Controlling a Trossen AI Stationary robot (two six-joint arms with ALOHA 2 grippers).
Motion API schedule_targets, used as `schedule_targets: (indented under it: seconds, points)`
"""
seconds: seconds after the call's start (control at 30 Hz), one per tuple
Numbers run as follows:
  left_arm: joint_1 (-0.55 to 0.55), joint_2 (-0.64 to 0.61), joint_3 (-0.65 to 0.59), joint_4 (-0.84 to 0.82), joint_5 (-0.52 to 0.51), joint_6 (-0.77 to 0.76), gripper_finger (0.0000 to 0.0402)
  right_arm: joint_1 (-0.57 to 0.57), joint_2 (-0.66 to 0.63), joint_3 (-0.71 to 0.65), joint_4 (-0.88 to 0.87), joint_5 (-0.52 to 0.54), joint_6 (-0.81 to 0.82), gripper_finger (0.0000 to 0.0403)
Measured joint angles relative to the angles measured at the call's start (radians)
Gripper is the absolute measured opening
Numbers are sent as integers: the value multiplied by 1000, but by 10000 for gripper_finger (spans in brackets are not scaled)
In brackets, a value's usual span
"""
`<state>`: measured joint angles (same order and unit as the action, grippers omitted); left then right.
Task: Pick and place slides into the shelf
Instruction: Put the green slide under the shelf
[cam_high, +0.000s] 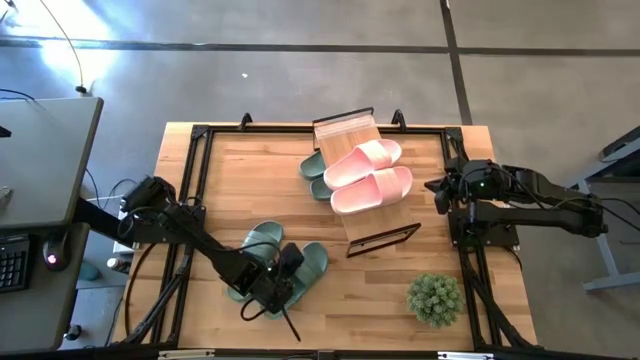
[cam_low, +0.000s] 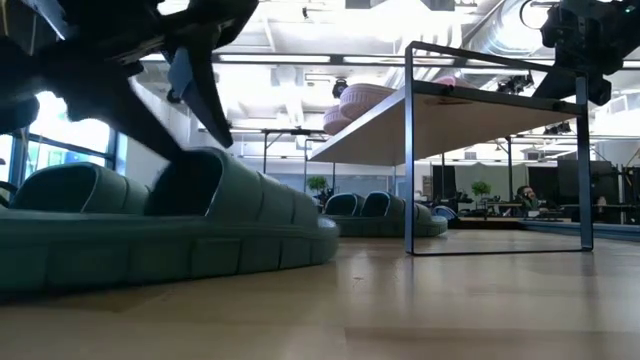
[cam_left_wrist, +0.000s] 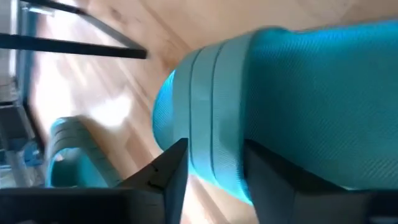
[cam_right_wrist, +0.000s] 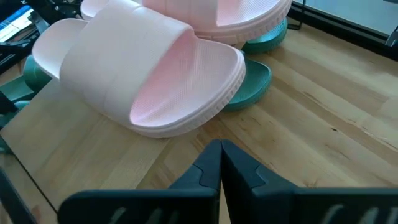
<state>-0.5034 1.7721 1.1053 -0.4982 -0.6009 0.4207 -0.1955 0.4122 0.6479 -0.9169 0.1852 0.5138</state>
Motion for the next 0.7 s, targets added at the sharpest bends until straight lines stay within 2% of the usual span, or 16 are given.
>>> schedule_targets:
  seconds: [0.3, 0.6, 0.7]
  points:
    - [26, 0, -3, -2, 30, 21, 13, 0, 0, 0, 1, 23, -22, 0]
    - [88, -11, 22, -31, -55, 34, 4, 0, 0, 0, 1, 23, -18, 0]
    - [119, -18, 36, -32, -62, 112, 2, 0, 0, 0, 1, 23, -18, 0]
